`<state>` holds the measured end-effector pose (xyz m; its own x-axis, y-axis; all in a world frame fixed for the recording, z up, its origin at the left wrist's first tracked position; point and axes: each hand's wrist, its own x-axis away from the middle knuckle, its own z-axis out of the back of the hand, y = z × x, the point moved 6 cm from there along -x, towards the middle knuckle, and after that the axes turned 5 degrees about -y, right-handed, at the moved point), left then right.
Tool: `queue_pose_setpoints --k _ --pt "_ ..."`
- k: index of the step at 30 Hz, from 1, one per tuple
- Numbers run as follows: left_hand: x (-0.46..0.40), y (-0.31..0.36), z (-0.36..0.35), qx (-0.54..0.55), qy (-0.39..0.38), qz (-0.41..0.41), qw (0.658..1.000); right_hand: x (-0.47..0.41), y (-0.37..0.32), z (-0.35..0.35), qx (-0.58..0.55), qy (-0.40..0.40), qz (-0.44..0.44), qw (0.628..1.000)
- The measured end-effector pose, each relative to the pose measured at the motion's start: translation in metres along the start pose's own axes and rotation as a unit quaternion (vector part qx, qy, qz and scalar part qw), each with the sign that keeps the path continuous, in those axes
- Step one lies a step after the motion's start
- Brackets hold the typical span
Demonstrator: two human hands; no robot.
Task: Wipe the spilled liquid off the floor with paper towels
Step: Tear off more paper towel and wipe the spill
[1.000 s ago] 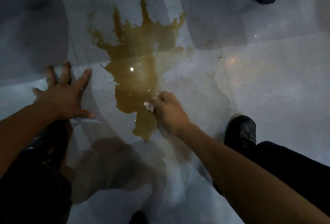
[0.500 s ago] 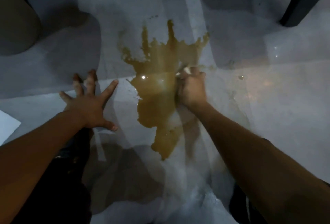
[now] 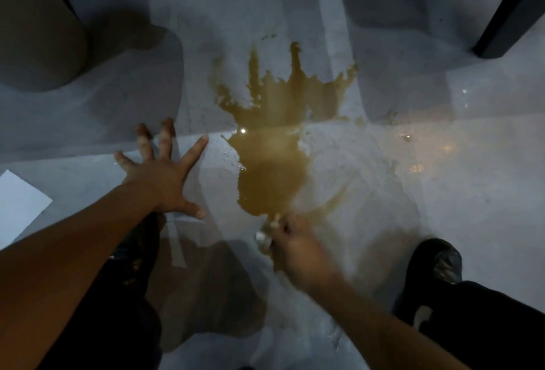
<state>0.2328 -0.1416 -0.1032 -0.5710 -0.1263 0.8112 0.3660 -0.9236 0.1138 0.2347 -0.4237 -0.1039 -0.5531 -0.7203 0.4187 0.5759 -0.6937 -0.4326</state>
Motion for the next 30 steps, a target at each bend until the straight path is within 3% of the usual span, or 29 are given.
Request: queue_pose_setpoints --k 2,5,8,12,16,17,19,21,24,28,30 --pt "0.000 0.001 0.001 -0.002 -0.002 -0.001 1.000 -0.032 0.027 0.035 0.040 0.069 -0.067 0.995" --pt "-0.001 0.001 0.000 0.001 -0.009 0.002 1.000 -0.066 0.069 0.099 -0.049 0.210 -0.147 0.965" --pt "-0.002 0.001 0.000 -0.005 -0.014 0.010 1.000 -0.076 0.101 0.140 -0.067 0.247 -0.206 0.945" --pt "-0.002 0.003 0.002 0.000 -0.023 0.017 1.000 -0.044 0.081 0.125 -0.033 0.188 -0.137 0.972" --pt "-0.002 0.003 0.002 -0.005 -0.035 0.026 0.999 0.018 0.035 0.031 0.020 -0.044 0.005 0.999" --pt "-0.002 0.003 0.002 -0.007 -0.036 0.027 0.999 0.020 0.033 0.021 0.035 -0.063 0.023 0.997" --pt "-0.002 0.003 0.002 -0.008 -0.038 0.027 0.999 0.001 0.045 0.031 0.008 0.010 -0.012 1.000" --pt "-0.002 0.004 0.002 -0.005 -0.041 0.025 0.999 -0.030 0.069 0.063 0.009 0.107 -0.105 0.989" --pt "-0.003 0.005 0.001 0.001 -0.043 0.023 0.999 -0.083 0.083 0.113 -0.044 0.209 -0.134 0.968" --pt "-0.004 0.005 0.001 0.007 -0.052 0.025 0.998 -0.136 0.069 0.153 0.024 0.232 -0.110 0.966" --pt "-0.004 0.004 0.001 0.009 -0.056 0.030 0.998 -0.145 0.049 0.136 0.103 0.141 -0.051 0.983"
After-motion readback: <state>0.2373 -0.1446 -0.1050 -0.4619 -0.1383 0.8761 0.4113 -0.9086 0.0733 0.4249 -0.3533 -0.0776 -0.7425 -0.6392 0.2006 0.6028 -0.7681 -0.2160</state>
